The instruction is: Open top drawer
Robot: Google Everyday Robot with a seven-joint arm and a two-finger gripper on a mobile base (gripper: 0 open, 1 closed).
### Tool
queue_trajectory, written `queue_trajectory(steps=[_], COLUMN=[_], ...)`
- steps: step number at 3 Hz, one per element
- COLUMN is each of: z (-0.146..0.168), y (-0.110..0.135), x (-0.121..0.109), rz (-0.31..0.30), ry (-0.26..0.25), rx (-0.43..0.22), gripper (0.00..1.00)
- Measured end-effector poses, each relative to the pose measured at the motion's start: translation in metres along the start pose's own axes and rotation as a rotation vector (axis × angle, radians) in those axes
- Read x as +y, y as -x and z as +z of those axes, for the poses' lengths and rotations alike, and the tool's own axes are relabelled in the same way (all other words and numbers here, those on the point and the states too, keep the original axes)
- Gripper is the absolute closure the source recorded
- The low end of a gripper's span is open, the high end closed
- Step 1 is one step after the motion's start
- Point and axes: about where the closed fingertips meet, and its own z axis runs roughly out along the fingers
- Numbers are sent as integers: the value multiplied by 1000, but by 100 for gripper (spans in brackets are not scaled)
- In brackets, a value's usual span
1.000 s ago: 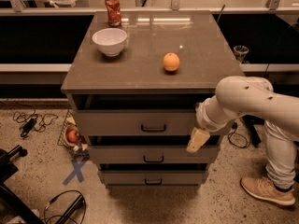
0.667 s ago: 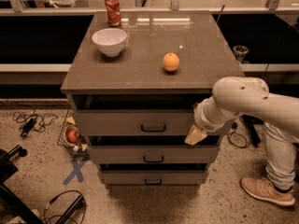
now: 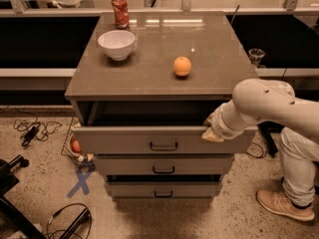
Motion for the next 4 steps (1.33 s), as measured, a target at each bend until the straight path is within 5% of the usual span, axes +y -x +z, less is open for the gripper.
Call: queue_trajectory(steps=[1, 4], z=[-7, -18], y=[3, 0], x=[-2, 13], rz=[0, -14], ry=[0, 18], rx=[0, -7], gripper=[100, 100])
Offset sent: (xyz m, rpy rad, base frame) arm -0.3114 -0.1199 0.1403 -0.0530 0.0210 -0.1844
